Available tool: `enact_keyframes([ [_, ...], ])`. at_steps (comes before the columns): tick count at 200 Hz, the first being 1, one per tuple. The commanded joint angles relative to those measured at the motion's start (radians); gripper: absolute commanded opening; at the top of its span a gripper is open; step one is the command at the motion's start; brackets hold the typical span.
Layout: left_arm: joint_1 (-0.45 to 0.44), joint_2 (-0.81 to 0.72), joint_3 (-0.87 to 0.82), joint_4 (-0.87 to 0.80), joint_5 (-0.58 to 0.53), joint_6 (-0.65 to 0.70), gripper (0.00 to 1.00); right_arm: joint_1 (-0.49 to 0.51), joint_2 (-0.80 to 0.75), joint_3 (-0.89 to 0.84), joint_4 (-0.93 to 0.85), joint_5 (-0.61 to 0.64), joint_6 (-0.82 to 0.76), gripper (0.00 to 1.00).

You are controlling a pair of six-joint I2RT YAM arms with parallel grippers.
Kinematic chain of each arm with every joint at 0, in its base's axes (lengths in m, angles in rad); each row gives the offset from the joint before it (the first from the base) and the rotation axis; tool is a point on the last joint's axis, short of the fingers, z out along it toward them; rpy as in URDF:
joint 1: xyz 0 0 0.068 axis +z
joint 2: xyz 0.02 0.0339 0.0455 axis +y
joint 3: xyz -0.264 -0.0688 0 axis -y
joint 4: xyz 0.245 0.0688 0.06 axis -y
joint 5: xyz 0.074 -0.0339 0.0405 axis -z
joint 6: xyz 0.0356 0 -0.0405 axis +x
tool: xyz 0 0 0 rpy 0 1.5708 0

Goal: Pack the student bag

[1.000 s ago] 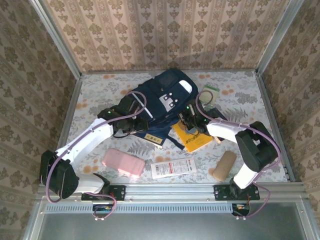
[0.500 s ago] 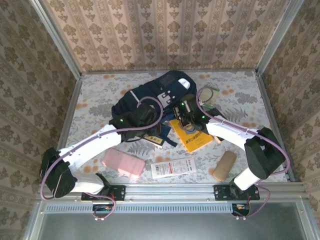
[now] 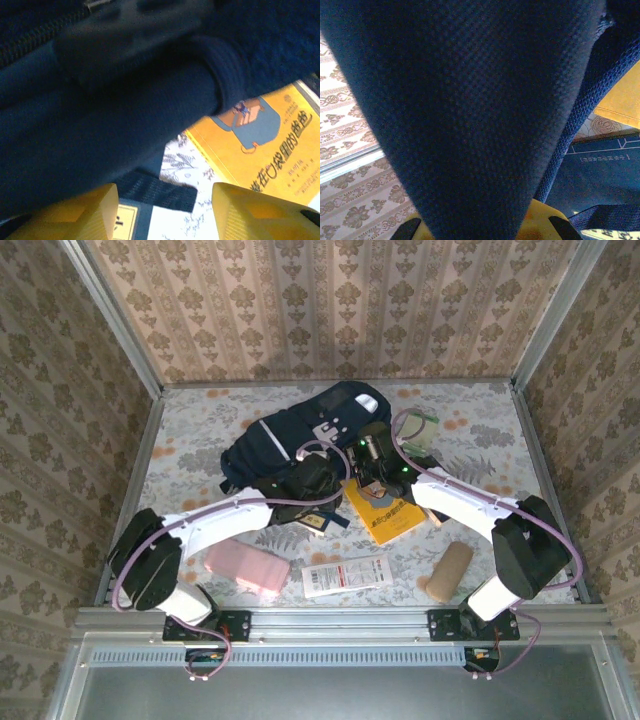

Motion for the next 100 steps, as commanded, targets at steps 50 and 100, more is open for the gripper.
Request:
enact_keyframes([
  [50,-0.003,0.074,0.076,0.054,-0.178,0.066,0.49,0.007,-0.089,0.042,0.073,0.02,0.028,0.0],
  [100,-0.003,0.083,0.069,0.156,-0.256,0.144,0.37,0.009,-0.079,0.05,0.108,-0.009,0.014,0.0],
])
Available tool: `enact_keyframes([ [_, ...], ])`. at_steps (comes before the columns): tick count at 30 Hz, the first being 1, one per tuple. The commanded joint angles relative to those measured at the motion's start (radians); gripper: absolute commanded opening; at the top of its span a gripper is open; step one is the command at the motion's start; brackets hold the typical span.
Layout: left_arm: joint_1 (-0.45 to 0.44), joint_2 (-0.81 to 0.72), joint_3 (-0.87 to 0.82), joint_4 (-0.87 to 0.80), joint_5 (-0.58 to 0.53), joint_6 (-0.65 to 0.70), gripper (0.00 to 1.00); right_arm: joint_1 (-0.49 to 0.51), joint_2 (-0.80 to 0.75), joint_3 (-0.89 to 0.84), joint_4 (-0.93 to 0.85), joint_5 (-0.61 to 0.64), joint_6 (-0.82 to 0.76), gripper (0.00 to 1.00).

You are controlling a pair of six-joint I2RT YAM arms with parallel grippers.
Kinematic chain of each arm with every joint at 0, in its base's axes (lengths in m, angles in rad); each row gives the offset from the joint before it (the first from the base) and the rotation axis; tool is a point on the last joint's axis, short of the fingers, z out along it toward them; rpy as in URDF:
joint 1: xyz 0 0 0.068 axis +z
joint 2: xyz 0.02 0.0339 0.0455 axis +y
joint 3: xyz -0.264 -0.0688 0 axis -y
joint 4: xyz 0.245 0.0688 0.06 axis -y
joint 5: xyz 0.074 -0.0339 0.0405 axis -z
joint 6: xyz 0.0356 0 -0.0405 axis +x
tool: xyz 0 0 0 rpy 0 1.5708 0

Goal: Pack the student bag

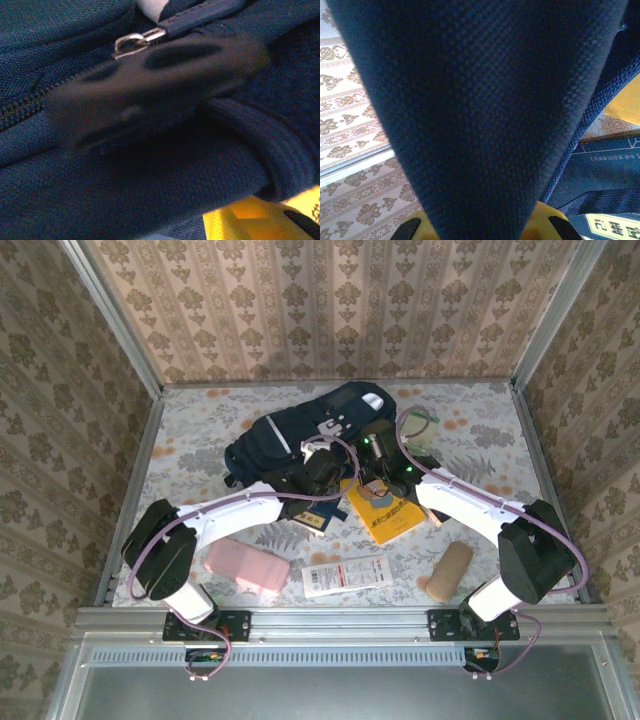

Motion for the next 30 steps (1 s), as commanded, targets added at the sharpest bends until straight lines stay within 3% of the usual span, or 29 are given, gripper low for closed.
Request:
enact_keyframes([
  [1,-0.003,0.007,0.019,0.102,-0.096,0.081,0.37,0.009,-0.05,0.05,0.107,-0.013,0.011,0.0],
  [7,0.004,0.002,0.006,0.193,-0.152,0.156,0.2,0.015,-0.041,0.049,0.133,-0.024,0.0,0.0],
  [11,0.007,-0.01,-0.01,0.221,-0.129,0.167,0.0,0.009,-0.028,0.034,0.158,-0.023,-0.009,0.0],
  [23,0.014,-0.143,-0.144,0.201,-0.089,0.183,0.0,-0.037,-0.027,0.009,0.137,-0.032,-0.125,0.0],
  [30,0.083,-0.21,-0.194,0.127,-0.024,0.149,0.0,-0.06,-0.017,-0.018,0.143,-0.068,-0.21,0.0],
])
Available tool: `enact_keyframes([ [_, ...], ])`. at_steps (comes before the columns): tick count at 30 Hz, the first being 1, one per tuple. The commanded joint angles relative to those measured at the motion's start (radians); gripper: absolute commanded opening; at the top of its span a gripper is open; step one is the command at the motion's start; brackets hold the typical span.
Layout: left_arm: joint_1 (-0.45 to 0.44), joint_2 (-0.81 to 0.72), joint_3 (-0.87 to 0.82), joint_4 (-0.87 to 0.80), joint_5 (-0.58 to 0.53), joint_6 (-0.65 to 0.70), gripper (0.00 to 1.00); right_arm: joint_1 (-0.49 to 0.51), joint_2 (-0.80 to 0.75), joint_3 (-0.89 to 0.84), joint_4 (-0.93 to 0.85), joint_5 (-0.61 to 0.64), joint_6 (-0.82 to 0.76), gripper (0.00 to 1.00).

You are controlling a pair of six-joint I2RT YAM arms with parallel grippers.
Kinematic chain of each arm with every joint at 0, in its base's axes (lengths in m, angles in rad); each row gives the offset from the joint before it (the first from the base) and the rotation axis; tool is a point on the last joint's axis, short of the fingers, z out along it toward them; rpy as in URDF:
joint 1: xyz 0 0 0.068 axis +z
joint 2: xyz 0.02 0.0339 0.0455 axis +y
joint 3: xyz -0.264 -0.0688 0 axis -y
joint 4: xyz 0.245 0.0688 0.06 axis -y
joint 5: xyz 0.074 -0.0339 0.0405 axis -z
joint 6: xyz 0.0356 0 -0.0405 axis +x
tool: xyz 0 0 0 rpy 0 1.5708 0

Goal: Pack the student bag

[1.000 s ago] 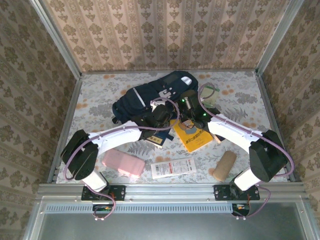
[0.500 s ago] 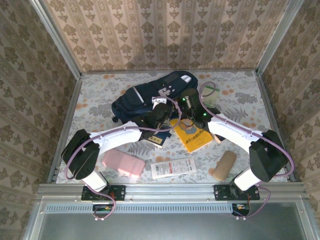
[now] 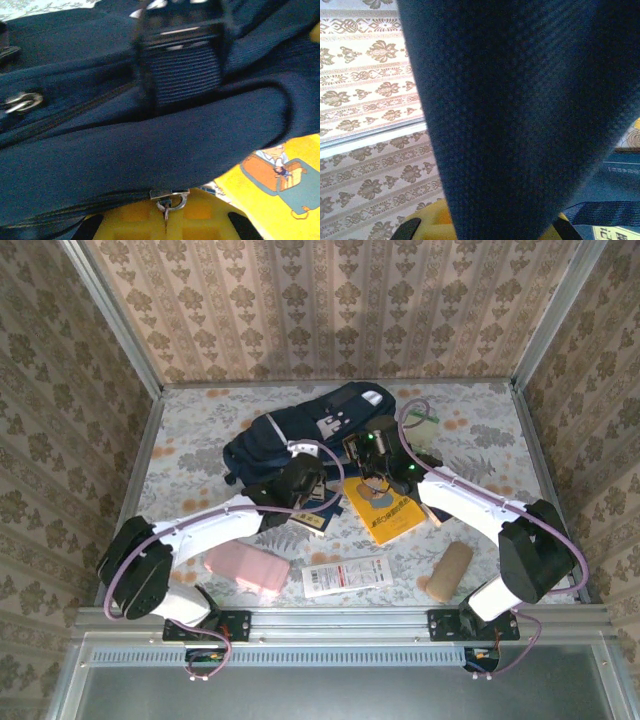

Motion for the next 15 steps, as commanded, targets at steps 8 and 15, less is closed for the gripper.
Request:
enact_keyframes([
  [8,0.078,-0.095,-0.069,-0.075,0.086,-0.045,0.0,-0.059,-0.022,-0.045,0.077,-0.031,-0.105,0.0],
  [15,0.096,-0.135,-0.095,-0.093,0.122,-0.053,0.0,-0.071,-0.003,-0.013,0.055,-0.081,-0.198,0.0],
])
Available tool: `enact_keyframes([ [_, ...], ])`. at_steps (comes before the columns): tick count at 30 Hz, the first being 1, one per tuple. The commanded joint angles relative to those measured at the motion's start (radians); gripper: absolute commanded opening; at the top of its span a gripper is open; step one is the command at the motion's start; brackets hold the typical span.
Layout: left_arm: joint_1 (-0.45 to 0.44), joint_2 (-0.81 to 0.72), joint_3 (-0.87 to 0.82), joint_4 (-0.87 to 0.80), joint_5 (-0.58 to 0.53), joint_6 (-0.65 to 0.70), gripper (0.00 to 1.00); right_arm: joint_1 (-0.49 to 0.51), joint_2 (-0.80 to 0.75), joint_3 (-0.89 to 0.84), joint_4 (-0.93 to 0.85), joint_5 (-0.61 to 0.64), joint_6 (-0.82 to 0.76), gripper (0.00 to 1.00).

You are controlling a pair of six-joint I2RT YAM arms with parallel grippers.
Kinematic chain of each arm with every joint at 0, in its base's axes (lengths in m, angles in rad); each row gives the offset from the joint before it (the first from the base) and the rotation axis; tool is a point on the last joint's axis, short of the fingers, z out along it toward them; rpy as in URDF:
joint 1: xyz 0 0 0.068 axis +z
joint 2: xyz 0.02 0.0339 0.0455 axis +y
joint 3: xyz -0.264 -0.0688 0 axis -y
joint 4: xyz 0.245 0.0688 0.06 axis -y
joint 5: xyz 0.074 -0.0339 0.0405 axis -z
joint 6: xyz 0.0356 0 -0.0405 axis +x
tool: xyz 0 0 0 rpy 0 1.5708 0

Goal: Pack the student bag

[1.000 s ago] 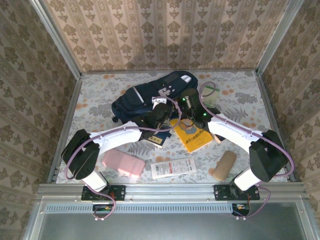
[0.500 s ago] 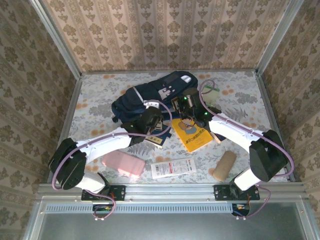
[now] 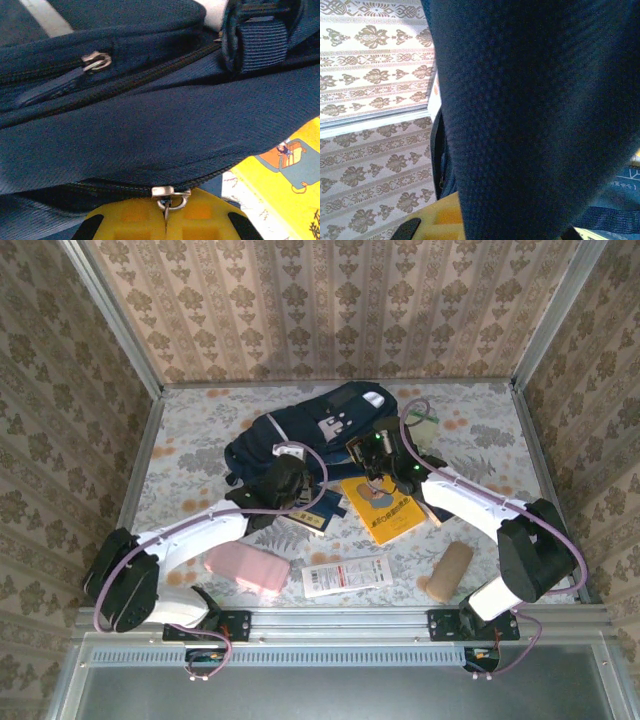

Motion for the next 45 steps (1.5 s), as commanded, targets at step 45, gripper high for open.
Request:
enact_keyframes([
  [45,0.235,-0.333,-0.218,-0.263,0.224,-0.08,0.0,-0.201,0.208,0.297,-0.353,-0.142,-0.667,0.07],
])
